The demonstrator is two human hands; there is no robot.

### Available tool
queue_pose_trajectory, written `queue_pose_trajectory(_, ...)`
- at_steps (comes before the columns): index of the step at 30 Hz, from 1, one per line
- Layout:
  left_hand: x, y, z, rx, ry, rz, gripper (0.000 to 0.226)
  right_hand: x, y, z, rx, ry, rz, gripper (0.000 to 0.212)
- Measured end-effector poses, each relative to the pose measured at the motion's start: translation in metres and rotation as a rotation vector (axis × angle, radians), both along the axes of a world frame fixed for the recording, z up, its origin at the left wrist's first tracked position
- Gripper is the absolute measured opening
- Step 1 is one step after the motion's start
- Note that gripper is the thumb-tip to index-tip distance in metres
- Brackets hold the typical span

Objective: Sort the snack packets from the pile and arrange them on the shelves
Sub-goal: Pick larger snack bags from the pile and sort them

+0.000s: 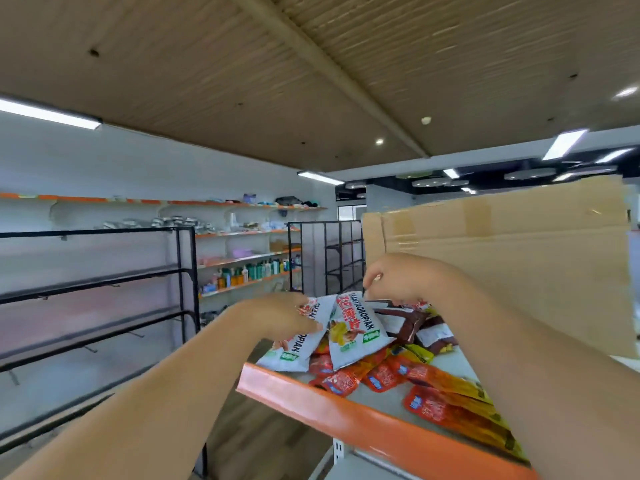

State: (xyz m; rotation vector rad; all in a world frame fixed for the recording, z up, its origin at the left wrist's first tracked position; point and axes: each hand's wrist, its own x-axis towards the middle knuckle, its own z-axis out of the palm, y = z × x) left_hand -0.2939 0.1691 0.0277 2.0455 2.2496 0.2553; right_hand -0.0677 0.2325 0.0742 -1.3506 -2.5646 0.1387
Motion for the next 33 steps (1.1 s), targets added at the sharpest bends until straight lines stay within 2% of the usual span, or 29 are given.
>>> queue_pose_trajectory(3, -0.021, 0.019, -0.007, -0.073, -0.068, -0.070, 0.083, -0.031, 0.018, -0.005, -0.055, -0.051, -0.122, 0.034)
queue_pose_trajectory(7, -0.041, 0.038, -0.010, -0.064, -0.216, -0.157, 0.093, -0.060, 0.031, -0.016, -0.135, -0.049, -0.228, 0.051)
queue_pose_trajectory(11, -0.046, 0.050, -0.012, 0.027, -0.187, -0.223, 0.090, -0.072, 0.034, -0.018, -0.129, -0.010, -0.262, 0.062)
queue_pose_trajectory(15, -0.047, 0.058, -0.011, 0.078, -0.219, -0.272, 0.075, -0.070, 0.041, -0.025, -0.304, 0.245, -0.276, 0.054)
queue_pose_trajectory(19, -0.044, 0.061, 0.003, 0.222, -0.257, -0.332, 0.061, -0.061, 0.035, -0.017, -0.317, 0.504, -0.227, 0.041)
queue_pose_trajectory(23, -0.024, 0.066, 0.033, 0.374, -0.406, -0.429, 0.053, -0.031, 0.027, 0.008, -0.209, 0.634, -0.221, 0.039)
queue_pose_trajectory(27, 0.024, 0.065, 0.058, 0.467, -0.499, -0.566, 0.049, 0.024, 0.006, 0.037, -0.104, 0.645, -0.243, 0.034)
queue_pose_trajectory(30, 0.076, 0.060, 0.067, 0.487, -0.569, -0.674, 0.047, 0.079, -0.014, 0.047, -0.058, 0.673, -0.284, 0.031)
queue_pose_trajectory(33, 0.138, 0.051, 0.067, 0.466, -0.555, -0.745, 0.049, 0.147, -0.039, 0.047, 0.005, 0.634, -0.392, 0.031)
